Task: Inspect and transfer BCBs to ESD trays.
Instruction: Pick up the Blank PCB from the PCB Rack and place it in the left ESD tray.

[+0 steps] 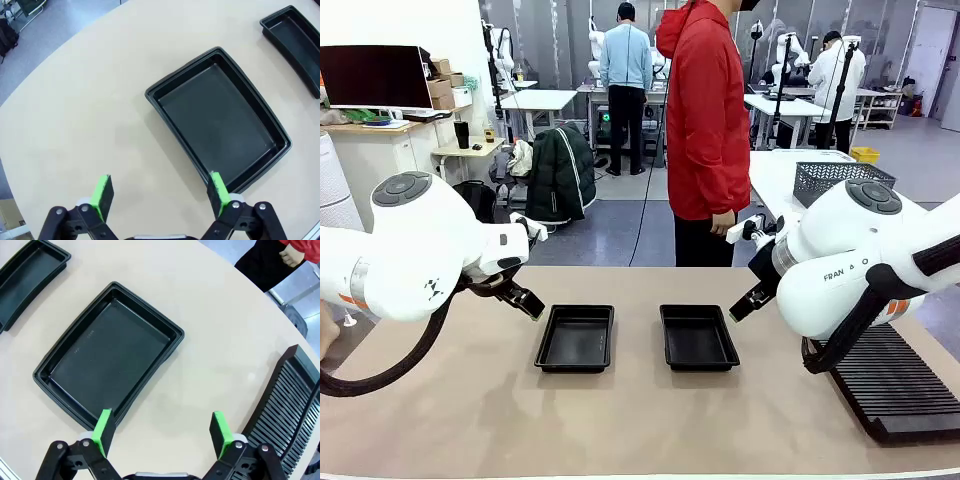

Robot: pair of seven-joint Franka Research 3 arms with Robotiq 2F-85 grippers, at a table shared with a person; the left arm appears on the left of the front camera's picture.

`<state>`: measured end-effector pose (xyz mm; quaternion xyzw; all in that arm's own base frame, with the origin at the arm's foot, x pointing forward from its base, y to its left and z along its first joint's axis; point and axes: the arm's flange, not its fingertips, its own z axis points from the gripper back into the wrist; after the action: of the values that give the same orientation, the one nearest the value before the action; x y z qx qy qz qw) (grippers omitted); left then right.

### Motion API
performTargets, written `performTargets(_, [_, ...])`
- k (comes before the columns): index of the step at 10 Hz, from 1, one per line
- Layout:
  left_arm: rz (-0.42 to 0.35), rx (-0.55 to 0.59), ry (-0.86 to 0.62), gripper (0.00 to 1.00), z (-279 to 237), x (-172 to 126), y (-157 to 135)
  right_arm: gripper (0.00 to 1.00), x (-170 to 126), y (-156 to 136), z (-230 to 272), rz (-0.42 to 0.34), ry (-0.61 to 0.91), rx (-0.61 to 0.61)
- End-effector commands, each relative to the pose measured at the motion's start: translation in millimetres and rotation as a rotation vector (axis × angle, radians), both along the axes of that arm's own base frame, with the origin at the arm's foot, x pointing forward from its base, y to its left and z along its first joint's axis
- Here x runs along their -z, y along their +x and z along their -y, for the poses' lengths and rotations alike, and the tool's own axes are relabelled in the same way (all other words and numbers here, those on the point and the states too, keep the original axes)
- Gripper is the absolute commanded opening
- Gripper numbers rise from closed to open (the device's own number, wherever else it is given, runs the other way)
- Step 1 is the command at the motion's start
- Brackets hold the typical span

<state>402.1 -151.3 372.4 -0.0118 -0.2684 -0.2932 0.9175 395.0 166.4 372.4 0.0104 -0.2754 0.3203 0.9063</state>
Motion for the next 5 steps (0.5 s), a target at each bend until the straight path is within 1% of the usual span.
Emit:
performTargets(1, [0.000,0.000,0.000,1.00,0.0,0.0,0.0,1.00,0.0,0.0,0.0,0.000,0.000,0.000])
performTargets(5, [0.000,0.000,0.000,1.00,0.0,0.0,0.0,1.00,0.0,0.0,0.0,0.000,0.000,0.000])
